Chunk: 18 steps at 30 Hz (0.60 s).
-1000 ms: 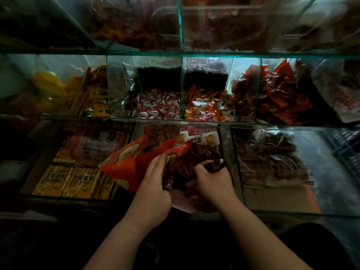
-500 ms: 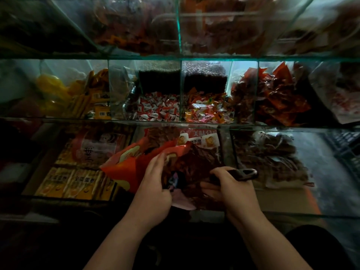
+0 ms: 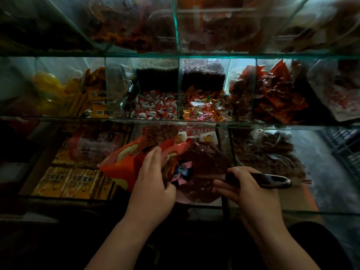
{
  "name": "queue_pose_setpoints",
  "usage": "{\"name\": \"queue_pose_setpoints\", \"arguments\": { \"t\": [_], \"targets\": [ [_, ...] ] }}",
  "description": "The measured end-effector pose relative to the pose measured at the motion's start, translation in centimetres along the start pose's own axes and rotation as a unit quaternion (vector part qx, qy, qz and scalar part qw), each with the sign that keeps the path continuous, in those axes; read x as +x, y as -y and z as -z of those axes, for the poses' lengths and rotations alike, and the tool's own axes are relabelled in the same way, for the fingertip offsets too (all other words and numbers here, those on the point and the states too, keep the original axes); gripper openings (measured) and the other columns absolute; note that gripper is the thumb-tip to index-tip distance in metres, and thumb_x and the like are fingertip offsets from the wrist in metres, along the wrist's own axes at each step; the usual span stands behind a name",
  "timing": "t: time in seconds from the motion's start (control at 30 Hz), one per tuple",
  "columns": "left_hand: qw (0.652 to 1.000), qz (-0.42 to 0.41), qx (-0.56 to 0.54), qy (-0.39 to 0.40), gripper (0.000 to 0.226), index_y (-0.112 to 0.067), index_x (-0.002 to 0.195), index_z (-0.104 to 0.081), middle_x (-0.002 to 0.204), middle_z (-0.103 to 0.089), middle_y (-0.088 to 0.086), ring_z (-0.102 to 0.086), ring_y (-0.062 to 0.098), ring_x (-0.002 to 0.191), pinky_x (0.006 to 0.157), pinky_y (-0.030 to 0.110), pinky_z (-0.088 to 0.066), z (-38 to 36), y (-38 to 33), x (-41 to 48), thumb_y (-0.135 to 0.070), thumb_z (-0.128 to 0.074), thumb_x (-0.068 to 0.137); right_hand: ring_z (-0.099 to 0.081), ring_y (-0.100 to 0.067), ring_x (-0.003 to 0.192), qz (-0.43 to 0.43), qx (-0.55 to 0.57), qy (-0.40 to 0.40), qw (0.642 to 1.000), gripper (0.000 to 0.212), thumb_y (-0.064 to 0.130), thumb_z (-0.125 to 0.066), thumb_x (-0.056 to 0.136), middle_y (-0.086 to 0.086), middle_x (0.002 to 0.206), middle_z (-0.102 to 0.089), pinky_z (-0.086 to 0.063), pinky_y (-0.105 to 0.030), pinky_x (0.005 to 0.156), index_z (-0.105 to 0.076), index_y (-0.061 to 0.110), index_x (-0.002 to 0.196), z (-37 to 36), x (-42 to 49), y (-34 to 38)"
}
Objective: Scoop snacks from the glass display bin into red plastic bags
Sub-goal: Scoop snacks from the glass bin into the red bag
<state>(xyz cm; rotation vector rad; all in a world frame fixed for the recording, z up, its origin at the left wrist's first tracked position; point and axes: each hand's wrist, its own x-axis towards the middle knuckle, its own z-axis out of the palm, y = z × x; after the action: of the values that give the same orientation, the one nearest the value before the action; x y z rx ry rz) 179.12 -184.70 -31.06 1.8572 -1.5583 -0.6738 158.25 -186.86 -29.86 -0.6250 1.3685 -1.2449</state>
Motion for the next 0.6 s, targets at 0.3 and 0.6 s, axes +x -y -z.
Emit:
{"name": "queue_pose_setpoints", "arguments": {
  "t": [0.3, 0.6],
  "targets": [
    [0.993, -0.068, 0.096, 0.013, 0.053, -0.021, 0.146, -0.052, 0.153, -0.042, -0.005, -0.033, 0.011, 0.143, 0.113, 0.02, -0.022, -5.1, -2.7, 1.4, -0.039, -0.058, 0.097, -0.077, -0.039, 0.076, 0.013, 0.028, -0.029, 0.999, 0.022, 0.011, -0.066, 0.096, -0.017, 0.074, -0.076, -0.064, -0.04, 0.065, -0.073, 0.008, 0.076, 2.2, -1.3, 2.3],
    [0.993, -0.056, 0.106, 0.025, 0.048, -0.021, 0.14, -0.055, 0.145, -0.047, -0.004, -0.042, 0.018, 0.135, 0.111, 0.034, -0.037, -7.1, -1.7, 4.3, -0.048, -0.051, 0.1, -0.077, -0.041, 0.076, 0.047, 0.042, 0.01, 0.998, 0.013, -0.013, -0.073, 0.08, -0.027, 0.078, -0.074, -0.063, -0.035, 0.066, -0.072, 0.0, 0.083, 3.8, -3.6, 4.6]
  ]
}}
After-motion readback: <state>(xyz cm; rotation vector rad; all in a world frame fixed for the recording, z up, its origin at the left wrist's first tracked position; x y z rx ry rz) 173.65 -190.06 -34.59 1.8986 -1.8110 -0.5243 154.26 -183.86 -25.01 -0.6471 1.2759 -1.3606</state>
